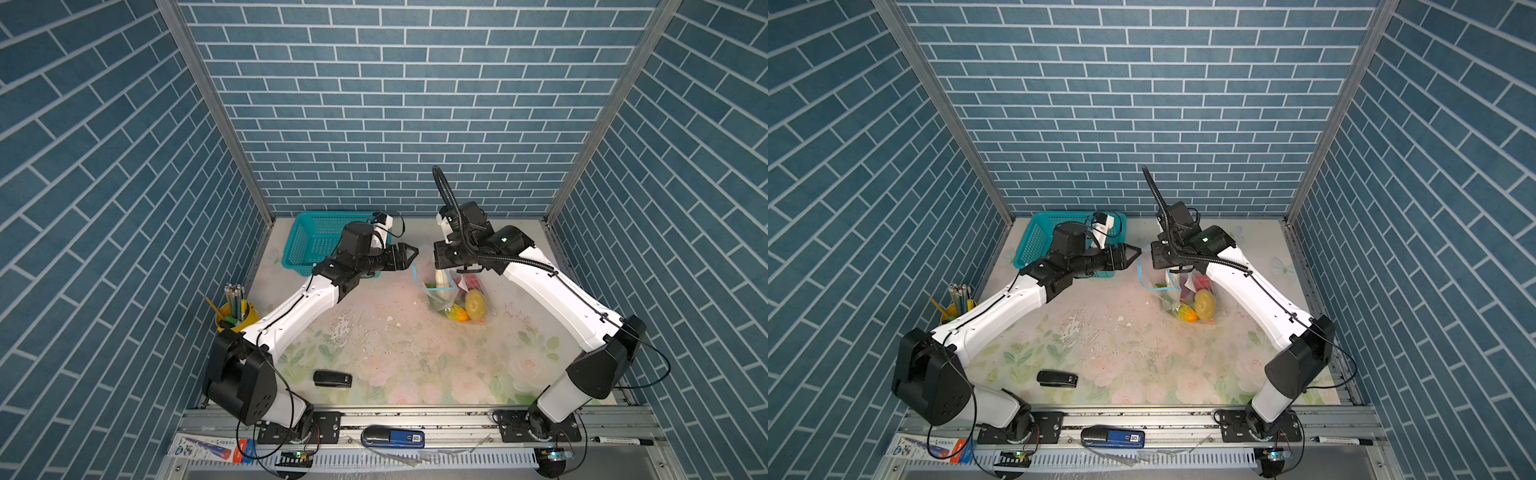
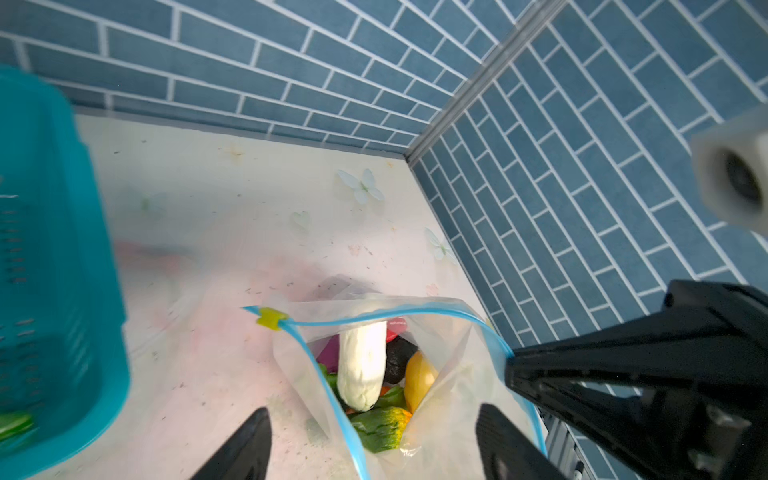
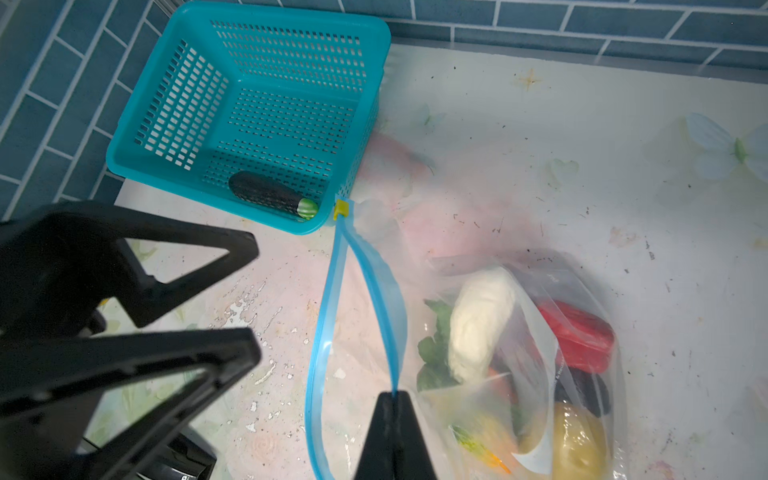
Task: Place the food in the zip-top bag and seal the zipper
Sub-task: 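Release the zipper with the left gripper and move it over the teal basket, then lower the left gripper into the basket and close on the dark green zucchini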
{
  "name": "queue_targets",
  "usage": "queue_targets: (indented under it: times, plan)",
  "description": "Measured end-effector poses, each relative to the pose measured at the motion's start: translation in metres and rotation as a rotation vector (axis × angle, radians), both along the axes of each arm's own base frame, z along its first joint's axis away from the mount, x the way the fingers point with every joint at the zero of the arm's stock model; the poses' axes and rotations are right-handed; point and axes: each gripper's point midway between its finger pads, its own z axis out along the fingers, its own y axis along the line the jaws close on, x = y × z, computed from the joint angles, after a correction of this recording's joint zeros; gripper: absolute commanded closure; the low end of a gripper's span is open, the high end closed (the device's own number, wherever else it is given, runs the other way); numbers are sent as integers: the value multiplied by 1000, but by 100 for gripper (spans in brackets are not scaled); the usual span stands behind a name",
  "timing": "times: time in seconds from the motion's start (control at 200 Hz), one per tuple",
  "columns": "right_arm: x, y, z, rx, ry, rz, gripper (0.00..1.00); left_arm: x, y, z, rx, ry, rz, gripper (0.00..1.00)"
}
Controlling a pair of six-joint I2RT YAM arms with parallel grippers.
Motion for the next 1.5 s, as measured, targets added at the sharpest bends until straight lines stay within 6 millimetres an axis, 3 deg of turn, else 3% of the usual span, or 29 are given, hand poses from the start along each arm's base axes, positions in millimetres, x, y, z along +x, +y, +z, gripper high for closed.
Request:
queue_targets:
  times: [0.26,0.41,0.545,0.675,0.775,1.045,1.295,1.5]
  plan:
    - [3,6,-4,2,14,10,100,45,78,-27,152,187,257,19]
    - [8,11,0,10,5,15,100,64,122,-59,244,311,413,18]
    - [12,15,0,9,4,23,100,91,148,-83,308,399,508,18]
    - [14,18,-3,6,10,26,100,113,159,-102,342,455,551,18]
    - [15,19,-4,3,12,25,100,119,160,-118,369,496,558,19]
    - [16,16,-5,-5,10,24,100,113,168,-155,448,610,594,18]
    - [19,13,-5,-17,0,21,100,112,179,-168,503,665,653,18]
    - [22,9,-5,-26,-5,11,100,112,180,-193,535,721,655,18]
